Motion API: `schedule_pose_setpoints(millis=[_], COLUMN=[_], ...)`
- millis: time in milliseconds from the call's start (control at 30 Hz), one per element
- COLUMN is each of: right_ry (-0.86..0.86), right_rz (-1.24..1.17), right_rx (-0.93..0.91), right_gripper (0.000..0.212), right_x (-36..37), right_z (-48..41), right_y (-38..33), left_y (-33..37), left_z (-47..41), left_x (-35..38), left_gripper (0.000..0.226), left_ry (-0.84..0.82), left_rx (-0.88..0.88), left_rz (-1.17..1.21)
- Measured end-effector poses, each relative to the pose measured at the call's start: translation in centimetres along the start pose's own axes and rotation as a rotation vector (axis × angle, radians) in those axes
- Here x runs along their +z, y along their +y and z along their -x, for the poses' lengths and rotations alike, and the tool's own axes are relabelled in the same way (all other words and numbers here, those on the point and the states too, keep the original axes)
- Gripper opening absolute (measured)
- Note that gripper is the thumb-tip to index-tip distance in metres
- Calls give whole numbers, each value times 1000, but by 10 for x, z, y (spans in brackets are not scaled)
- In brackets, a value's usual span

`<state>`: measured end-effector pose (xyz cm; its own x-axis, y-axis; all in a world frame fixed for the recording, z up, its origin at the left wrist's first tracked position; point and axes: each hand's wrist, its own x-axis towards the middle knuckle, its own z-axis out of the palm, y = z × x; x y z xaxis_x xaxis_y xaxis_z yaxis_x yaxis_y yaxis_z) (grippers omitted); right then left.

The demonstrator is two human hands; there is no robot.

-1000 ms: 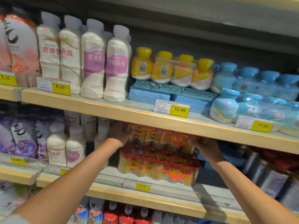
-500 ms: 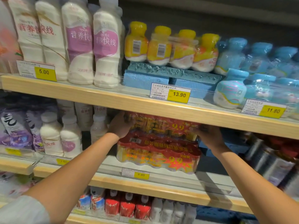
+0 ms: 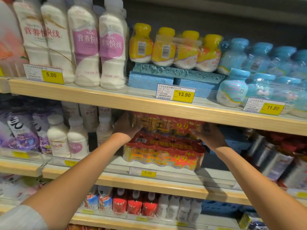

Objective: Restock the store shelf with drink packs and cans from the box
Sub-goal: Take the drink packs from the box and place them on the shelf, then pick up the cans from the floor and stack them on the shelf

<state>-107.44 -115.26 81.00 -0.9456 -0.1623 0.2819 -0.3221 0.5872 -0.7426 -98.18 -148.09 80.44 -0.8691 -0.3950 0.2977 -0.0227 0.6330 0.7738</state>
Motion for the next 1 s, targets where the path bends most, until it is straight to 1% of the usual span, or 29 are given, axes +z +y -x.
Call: schedule_pose_setpoints(millis=[67,133,167,267,333,400,433,533,567,600,700,833,1000], right_ry=[32,53,63,110,135,164,182,196,198,199,222,287,392], right_rz=[61,97,107,90,95,127,135,130,121,114,118,178,217], right_rx=[4,29,65,192,215,229,232,214,205,208,243,279,401], right_gripper=[81,88,92,101,103,105,104,96,92,89,83,76,72], right_x=[0,0,-1,-1,0,2,3,4,2,-1,-20,-56,-100], right_z=[10,21,28,55,75,100,111,158,172,187,236,286,341], right_y=[-3,-4,-4,-4,-3,-5,-7,-7,-8,-7,2,23,69], left_y=[1,2,3,5,4,3,2,-1,1,5,21,45,70], left_z=[8,21,28,50,69,86,94,119,127,136,166,198,233], left_x=[-4,-8,-9,-14,-17,-18,-17,-8,-4,0,21,54,114], left_gripper=[77,76,72,45,48,43,43,70,75,75,63,48,36], left_ry=[-21,-42,-49,-116,-144,-133,-137,-194,-200,-206,-255,-376,-490], left_rx=[11,40,47,-2,27,130,178,311,359,409,536,617,695], left_rz=[-29,-51,-58,-142,-194,-207,-200,-110,-62,-15,87,148,183])
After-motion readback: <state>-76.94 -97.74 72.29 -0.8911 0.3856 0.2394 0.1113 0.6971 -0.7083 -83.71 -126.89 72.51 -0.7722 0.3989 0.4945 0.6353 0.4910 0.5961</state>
